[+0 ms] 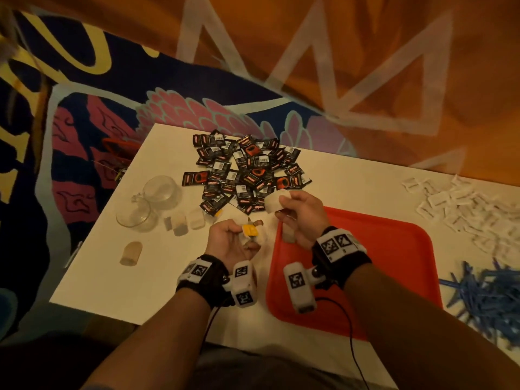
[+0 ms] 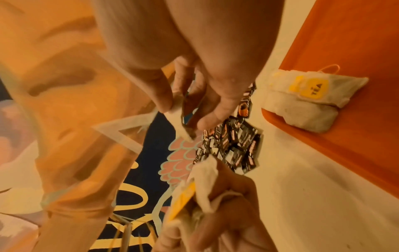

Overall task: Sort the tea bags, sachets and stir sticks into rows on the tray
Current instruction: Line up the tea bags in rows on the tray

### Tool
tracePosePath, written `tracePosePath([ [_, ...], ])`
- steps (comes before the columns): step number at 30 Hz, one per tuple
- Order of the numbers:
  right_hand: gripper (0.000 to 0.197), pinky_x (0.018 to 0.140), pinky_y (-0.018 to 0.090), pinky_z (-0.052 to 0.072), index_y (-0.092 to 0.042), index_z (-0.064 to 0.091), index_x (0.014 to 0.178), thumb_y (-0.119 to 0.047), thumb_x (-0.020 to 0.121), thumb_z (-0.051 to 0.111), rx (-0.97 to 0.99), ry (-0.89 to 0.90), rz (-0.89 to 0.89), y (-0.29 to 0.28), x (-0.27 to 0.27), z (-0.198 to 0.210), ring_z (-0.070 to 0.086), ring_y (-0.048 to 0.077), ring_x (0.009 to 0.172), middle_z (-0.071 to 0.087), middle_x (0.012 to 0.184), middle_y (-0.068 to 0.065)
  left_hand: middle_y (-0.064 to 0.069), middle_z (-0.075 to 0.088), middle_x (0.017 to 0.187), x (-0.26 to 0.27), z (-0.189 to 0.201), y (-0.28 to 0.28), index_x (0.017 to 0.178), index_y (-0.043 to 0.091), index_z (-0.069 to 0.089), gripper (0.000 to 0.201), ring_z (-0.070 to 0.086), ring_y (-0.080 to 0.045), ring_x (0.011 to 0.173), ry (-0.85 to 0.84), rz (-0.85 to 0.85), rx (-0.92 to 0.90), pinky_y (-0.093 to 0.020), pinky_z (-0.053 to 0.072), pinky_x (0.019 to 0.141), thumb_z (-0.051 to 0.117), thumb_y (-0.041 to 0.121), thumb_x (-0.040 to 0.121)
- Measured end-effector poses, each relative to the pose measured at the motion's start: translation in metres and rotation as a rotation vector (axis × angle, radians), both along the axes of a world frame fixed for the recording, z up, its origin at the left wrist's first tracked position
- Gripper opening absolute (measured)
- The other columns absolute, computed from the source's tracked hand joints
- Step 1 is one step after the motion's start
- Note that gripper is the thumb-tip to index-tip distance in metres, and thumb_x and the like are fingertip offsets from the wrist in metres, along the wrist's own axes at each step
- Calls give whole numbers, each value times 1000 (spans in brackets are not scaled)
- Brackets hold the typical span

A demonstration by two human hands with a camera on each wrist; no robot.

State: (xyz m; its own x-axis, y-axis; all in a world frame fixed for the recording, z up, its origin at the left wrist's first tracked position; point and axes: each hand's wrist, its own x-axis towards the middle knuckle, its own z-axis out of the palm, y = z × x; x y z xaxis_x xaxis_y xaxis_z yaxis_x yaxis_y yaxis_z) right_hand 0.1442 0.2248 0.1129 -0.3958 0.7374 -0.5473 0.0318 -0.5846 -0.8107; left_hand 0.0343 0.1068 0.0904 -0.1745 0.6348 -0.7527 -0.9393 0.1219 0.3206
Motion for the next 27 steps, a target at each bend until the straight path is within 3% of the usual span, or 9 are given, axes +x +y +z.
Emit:
tracePosePath([
  [5, 32, 70, 32, 57, -33, 60, 91, -1, 86, 61, 545, -285, 128, 8, 25, 0, 65, 15, 88, 67, 101, -3, -12, 55, 79, 10, 9, 14, 65, -5, 62, 29, 37, -18, 59, -44, 135, 21, -20, 30, 44, 36, 8, 64],
  [8, 30, 73, 22, 48, -28, 66, 84, 1, 84, 57, 738, -436, 269, 8, 35, -3, 59, 5, 83, 66, 91, -12, -8, 51, 73, 14, 12, 21, 54, -4, 68, 36, 35, -16, 60, -57, 174, 66, -20, 33, 44, 36, 8, 65],
  [11, 32, 71, 28, 49, -21, 71, 69, 1, 86, 54, 605, -477, 364, 5, 39, -1, 61, 10, 79, 67, 77, -13, -8, 54, 71, 19, 18, 28, 55, -2, 69, 36, 40, -17, 61, -45, 163, 107, -22, 33, 48, 35, 8, 65],
  [14, 23, 69, 28, 47, -16, 71, 68, -21, 90, 66, 506, -407, 421, 1, 38, 3, 58, 10, 72, 64, 71, -9, -11, 60, 73, 25, 22, 35, 76, -4, 63, 31, 49, -20, 61, -30, 117, 114, -22, 37, 45, 36, 9, 65],
  [18, 9, 76, 24, 46, -15, 75, 80, -23, 84, 74, 582, -448, 372, 6, 40, 0, 62, 10, 87, 70, 89, -4, -15, 60, 84, 28, 18, 38, 94, -2, 56, 37, 52, -23, 59, -10, 100, 113, -23, 40, 45, 39, 11, 64],
  [21, 8, 79, 21, 42, -20, 69, 78, -17, 85, 72, 601, -430, 310, 10, 45, 0, 60, 8, 89, 67, 87, -7, -15, 61, 81, 30, 15, 33, 82, -4, 60, 31, 51, -22, 57, -1, 89, 137, -25, 35, 53, 42, 16, 66],
  [23, 11, 74, 17, 40, -21, 66, 77, -15, 85, 71, 627, -416, 293, 12, 47, 3, 57, 3, 83, 63, 84, -12, -13, 62, 74, 33, 14, 32, 74, 0, 61, 28, 50, -22, 55, 5, 89, 154, -26, 34, 54, 46, 23, 79],
  [25, 16, 67, 14, 38, -23, 63, 74, -14, 85, 70, 649, -413, 282, 13, 49, 5, 52, -4, 75, 60, 80, -17, -9, 60, 65, 34, 12, 34, 63, 4, 64, 50, 49, -18, 48, 21, 40, 149, -22, 34, 47, 48, 39, 94],
  [27, 21, 64, 15, 37, -26, 61, 71, -14, 84, 70, 662, -410, 279, 15, 51, 6, 50, -5, 71, 59, 78, -18, -7, 56, 58, 32, 6, 39, 65, 6, 66, 56, 45, -15, 39, 48, -70, 105, -18, 31, 38, 50, 49, 96],
])
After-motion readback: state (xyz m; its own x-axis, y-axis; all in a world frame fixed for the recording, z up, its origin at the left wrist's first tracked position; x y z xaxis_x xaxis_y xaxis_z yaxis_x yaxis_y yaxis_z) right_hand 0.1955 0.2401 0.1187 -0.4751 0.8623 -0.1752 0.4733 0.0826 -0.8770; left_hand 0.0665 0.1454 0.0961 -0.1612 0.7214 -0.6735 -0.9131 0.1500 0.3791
